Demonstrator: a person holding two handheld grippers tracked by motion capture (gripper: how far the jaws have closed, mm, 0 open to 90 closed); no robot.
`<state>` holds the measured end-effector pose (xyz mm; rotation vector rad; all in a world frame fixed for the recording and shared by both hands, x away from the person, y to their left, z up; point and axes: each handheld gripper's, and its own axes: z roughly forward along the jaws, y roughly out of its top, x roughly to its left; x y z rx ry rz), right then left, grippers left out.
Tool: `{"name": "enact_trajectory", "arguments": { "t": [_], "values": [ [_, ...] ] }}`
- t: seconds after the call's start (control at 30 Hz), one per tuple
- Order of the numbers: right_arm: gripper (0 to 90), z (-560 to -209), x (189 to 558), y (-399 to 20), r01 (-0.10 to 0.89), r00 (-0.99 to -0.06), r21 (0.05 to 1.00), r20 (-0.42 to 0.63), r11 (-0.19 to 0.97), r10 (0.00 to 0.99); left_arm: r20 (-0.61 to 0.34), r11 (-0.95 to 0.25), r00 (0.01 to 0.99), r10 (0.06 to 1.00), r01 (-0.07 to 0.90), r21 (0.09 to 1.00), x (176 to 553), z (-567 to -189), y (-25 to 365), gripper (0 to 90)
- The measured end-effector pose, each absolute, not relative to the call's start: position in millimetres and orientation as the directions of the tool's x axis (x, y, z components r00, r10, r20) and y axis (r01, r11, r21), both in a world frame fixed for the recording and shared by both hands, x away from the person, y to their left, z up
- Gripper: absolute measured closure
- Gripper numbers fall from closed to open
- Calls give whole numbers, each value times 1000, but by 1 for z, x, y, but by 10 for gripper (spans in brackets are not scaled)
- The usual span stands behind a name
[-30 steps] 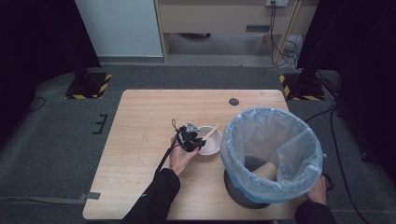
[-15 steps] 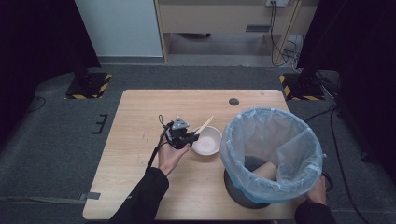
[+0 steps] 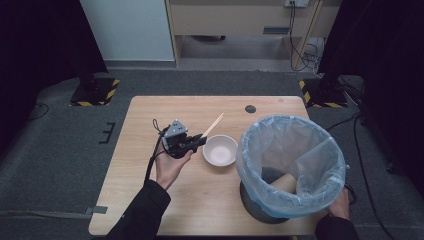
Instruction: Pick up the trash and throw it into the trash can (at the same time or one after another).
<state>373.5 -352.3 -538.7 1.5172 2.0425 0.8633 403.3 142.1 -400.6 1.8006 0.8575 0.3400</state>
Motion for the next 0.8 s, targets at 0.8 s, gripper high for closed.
{"name": "enact_trajectory", "arguments": {
  "t": [0.8],
  "values": [
    [32,-539,373,-352,674,-293,712,10,199,956,-135,-60,745,654,228,972,372,-341,157,795]
  ]
}}
